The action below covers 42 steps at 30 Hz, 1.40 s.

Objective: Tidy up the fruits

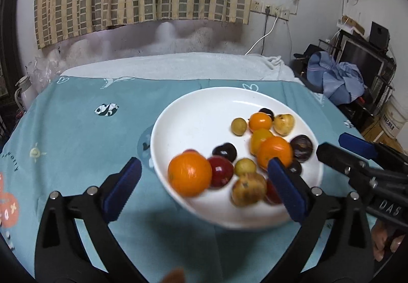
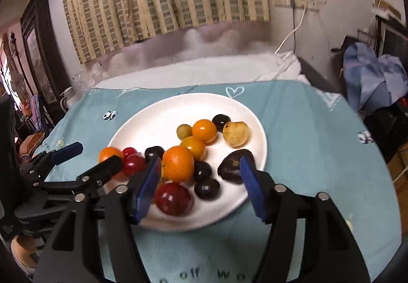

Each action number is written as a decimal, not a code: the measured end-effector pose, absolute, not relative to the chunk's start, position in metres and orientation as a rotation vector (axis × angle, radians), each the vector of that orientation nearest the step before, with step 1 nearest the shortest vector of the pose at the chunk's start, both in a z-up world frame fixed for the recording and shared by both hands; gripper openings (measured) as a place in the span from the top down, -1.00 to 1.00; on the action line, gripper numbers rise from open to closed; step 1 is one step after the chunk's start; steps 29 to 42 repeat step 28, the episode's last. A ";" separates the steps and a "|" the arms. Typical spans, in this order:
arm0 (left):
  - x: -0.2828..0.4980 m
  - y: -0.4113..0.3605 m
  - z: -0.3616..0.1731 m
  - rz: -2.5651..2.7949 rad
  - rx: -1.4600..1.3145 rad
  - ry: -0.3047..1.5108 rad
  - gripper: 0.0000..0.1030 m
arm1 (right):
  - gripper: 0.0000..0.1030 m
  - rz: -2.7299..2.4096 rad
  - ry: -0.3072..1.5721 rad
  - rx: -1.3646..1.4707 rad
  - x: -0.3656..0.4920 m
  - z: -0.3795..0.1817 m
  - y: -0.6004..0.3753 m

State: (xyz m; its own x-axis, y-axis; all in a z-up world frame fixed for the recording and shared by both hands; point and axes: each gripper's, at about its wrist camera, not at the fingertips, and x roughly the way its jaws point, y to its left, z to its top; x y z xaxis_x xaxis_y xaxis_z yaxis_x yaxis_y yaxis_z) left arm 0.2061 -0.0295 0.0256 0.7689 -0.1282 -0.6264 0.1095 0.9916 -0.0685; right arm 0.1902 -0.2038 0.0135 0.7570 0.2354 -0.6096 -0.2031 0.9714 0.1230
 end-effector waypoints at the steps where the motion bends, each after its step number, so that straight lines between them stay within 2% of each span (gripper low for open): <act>1: 0.195 -0.028 0.029 -0.135 -0.025 0.669 -0.96 | -0.79 0.229 0.663 0.028 0.182 0.014 -0.203; 2: 0.185 -0.026 0.033 -0.141 -0.026 0.660 -0.96 | -0.97 0.226 0.641 0.006 0.172 0.015 -0.203; 9: 0.104 -0.011 0.037 -0.148 -0.101 0.616 -0.96 | -0.97 0.270 0.450 0.003 0.085 0.013 -0.206; 18: 0.041 -0.033 0.020 -0.098 0.034 0.595 -0.96 | -0.97 0.284 0.496 0.038 0.042 -0.001 -0.212; 27: 0.045 -0.026 0.011 -0.069 0.026 0.645 -0.96 | -0.97 0.273 0.563 0.028 0.043 -0.009 -0.208; 42: 0.046 -0.025 0.011 -0.062 0.022 0.648 -0.96 | -0.97 0.271 0.564 0.022 0.043 -0.009 -0.207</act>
